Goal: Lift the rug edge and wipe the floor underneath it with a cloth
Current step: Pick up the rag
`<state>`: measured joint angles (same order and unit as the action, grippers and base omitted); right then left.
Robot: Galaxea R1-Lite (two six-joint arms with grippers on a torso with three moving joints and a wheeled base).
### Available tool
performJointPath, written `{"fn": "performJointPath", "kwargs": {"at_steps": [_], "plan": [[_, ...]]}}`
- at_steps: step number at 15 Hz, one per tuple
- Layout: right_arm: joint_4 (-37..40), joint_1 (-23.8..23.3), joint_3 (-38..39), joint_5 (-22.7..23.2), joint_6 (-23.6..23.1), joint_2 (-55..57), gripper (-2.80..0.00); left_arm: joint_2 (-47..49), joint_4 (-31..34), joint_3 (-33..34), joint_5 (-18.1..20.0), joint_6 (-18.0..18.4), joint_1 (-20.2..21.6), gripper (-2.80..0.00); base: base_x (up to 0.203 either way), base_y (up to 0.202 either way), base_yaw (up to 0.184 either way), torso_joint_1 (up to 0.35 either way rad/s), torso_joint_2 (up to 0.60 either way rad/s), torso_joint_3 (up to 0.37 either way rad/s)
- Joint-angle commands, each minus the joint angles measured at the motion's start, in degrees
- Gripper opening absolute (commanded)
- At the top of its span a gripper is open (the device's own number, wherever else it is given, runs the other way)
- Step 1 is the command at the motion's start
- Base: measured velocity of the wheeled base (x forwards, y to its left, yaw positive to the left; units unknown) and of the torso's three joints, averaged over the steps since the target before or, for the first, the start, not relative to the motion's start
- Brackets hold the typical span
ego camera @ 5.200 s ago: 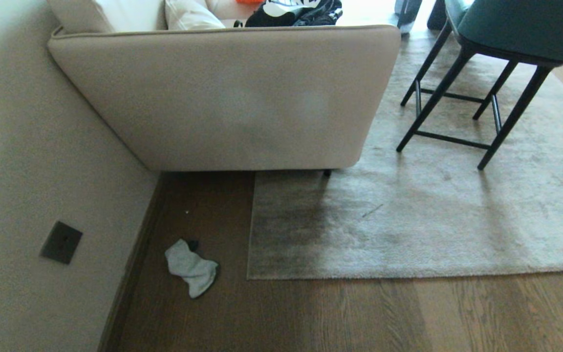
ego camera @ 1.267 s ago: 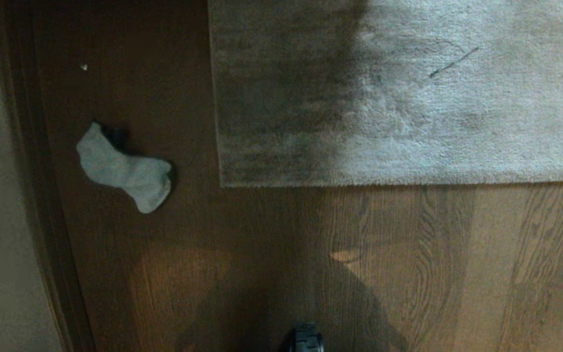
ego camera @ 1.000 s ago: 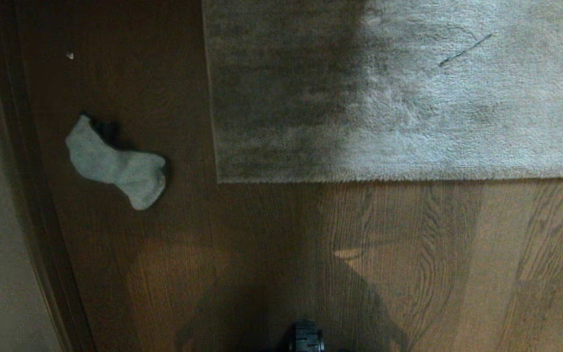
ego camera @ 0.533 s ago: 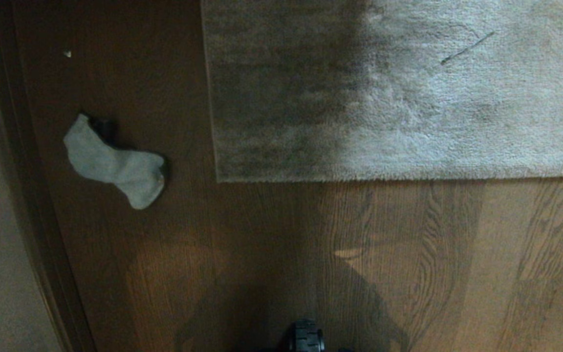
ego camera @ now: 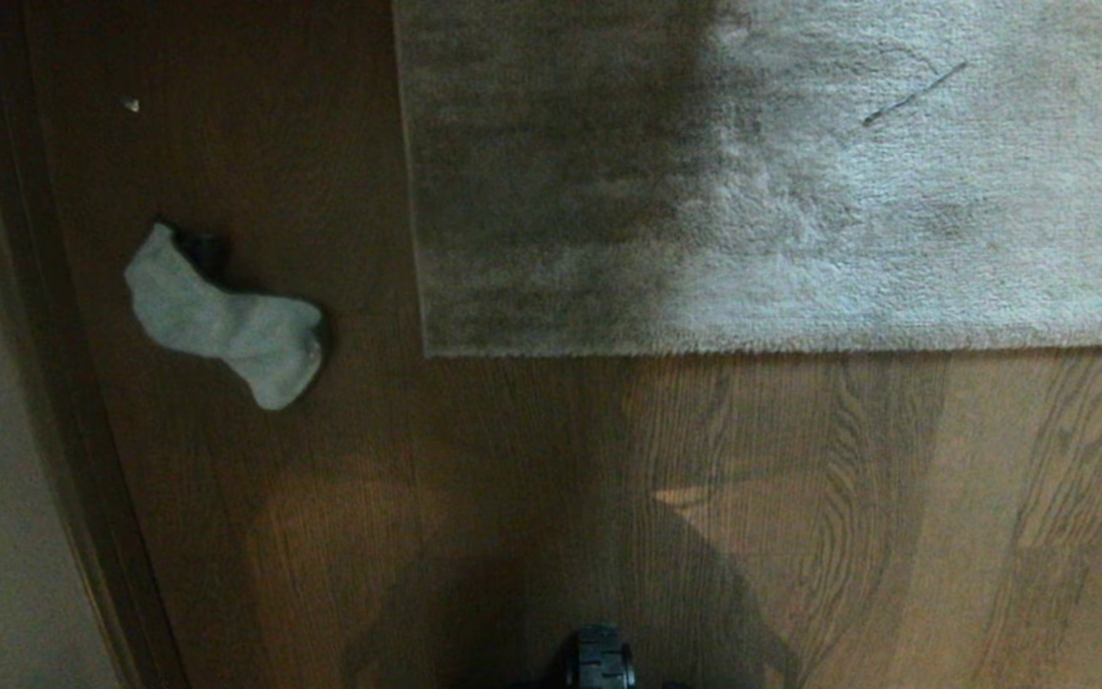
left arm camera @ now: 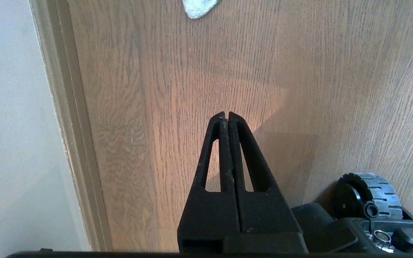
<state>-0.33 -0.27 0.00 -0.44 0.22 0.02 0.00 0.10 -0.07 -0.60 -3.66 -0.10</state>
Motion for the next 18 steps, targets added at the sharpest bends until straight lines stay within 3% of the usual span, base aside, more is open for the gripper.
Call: {"fn": "performJointPath", "kwargs": {"at_steps": [1, 18], "plan": [[0.0, 0.0, 0.0, 0.0, 0.0, 0.0, -2.80, 0.0, 0.0, 0.0, 0.0, 0.0, 0.0, -2.80, 0.000, 0.000, 0.000, 0.000, 0.00, 0.000], [0.0, 0.0, 0.0, 0.0, 0.0, 0.0, -2.80, 0.0, 0.0, 0.0, 0.0, -0.1, 0.0, -2.80, 0.000, 0.000, 0.000, 0.000, 0.00, 0.000]]}}
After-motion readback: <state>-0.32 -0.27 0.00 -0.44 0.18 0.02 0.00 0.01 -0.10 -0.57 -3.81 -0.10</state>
